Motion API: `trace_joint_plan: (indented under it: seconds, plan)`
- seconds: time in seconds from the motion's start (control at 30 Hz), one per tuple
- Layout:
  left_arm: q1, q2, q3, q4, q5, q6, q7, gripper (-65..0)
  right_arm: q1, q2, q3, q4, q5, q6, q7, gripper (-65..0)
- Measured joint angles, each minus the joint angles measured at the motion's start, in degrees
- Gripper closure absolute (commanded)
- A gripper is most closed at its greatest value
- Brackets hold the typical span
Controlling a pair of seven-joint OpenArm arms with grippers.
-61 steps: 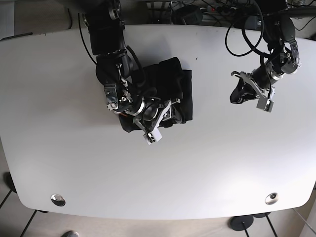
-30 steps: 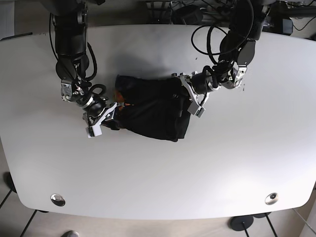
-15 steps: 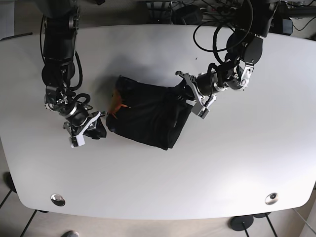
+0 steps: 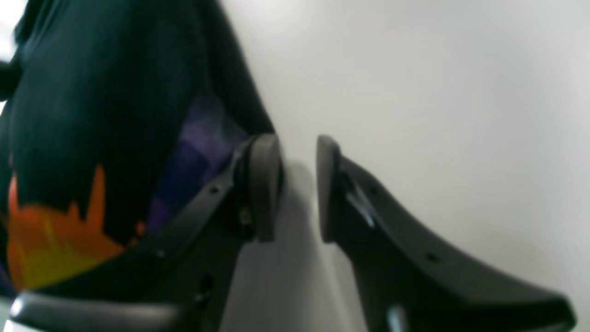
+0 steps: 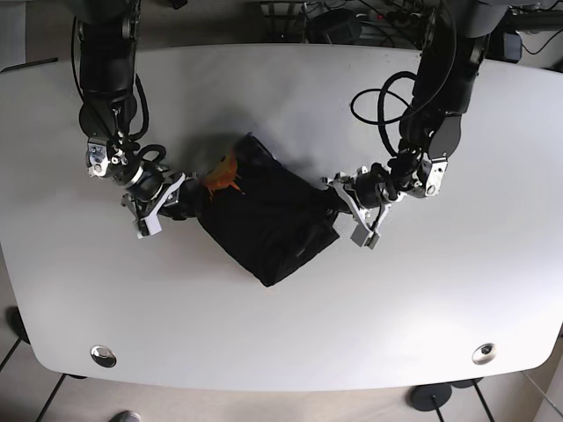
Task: Fold the T-shirt properly
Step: 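Turn the folded black bundle over with both grippers, graphic facing up, then drag the black bundle with the left gripper to the table's edge and release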
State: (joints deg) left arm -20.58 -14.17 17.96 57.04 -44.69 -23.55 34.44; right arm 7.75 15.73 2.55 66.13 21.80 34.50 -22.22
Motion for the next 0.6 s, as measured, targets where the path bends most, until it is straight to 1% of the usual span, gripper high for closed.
trace_joint_plan:
  seconds: [0.03,0.07,0.13,0.23,0.3,0.33,0.37,0.43,0.47,0.5,0.53,0.57,0.6]
  plan:
    - [-3.4,0.6,0.3,-4.6,0.1,0.5,-2.7,-2.4,-2.8,0.0,0.0,3.7,-0.1,-0.07,-0.2,-13.0]
    - [-6.2,0.8,2.2,-7.9,0.1,0.6,-4.8,-2.4,-5.6,-0.2,0.0,7.2,-0.2,0.02,-0.7,-13.0]
    - [-9.3,1.4,3.5,-10.3,0.1,0.6,-5.5,-2.4,-9.2,-0.3,-0.4,11.5,-0.2,0.04,-0.8,-13.0]
    - [-11.2,1.2,3.8,-8.2,0.1,0.5,-5.4,-2.4,-12.1,-2.8,-0.4,13.6,-0.2,-0.59,-0.8,-13.0]
    - [-10.6,-0.2,4.1,-2.6,0.2,1.3,-5.4,-3.2,-13.7,-3.7,-2.1,14.1,-0.2,-0.15,-0.6,-13.0]
    - [-10.2,-0.6,4.7,0.0,0.2,3.1,-5.4,-6.0,-14.0,-3.7,-3.3,14.6,0.0,-0.20,-0.4,-13.0]
    - [-9.0,-0.6,5.1,4.0,0.1,7.2,-5.8,-13.3,-14.6,-3.7,-4.9,15.8,-0.2,-0.28,-0.8,-13.0]
    - [-6.5,-0.2,6.3,9.5,0.0,13.0,-5.7,-24.3,-15.8,-3.9,-6.0,18.1,-0.2,-0.35,-0.8,-13.0]
    - [-4.9,-0.1,7.1,12.0,0.0,15.9,-5.7,-28.6,-16.4,-3.9,-6.0,19.1,-0.2,0.09,-0.8,-13.0]
    - [-3.6,0.0,7.9,14.0,-0.1,19.5,-5.6,-31.9,-16.6,-4.0,-5.8,19.5,-0.2,0.07,-1.0,-13.0]
    - [-2.1,0.0,9.5,16.5,0.0,25.0,-5.5,-35.3,-16.8,-3.8,-4.6,19.8,-0.1,0.02,-0.9,-13.0]
    - [-1.8,0.0,11.2,17.8,0.1,28.3,-5.4,-36.4,-16.9,-3.7,-3.6,20.0,0.0,-0.02,-0.9,-13.0]
    - [-1.8,-0.1,13.3,19.1,1.9,31.2,-5.4,-36.9,-16.9,-3.5,-2.6,20.0,0.0,-0.17,-0.9,-13.0]
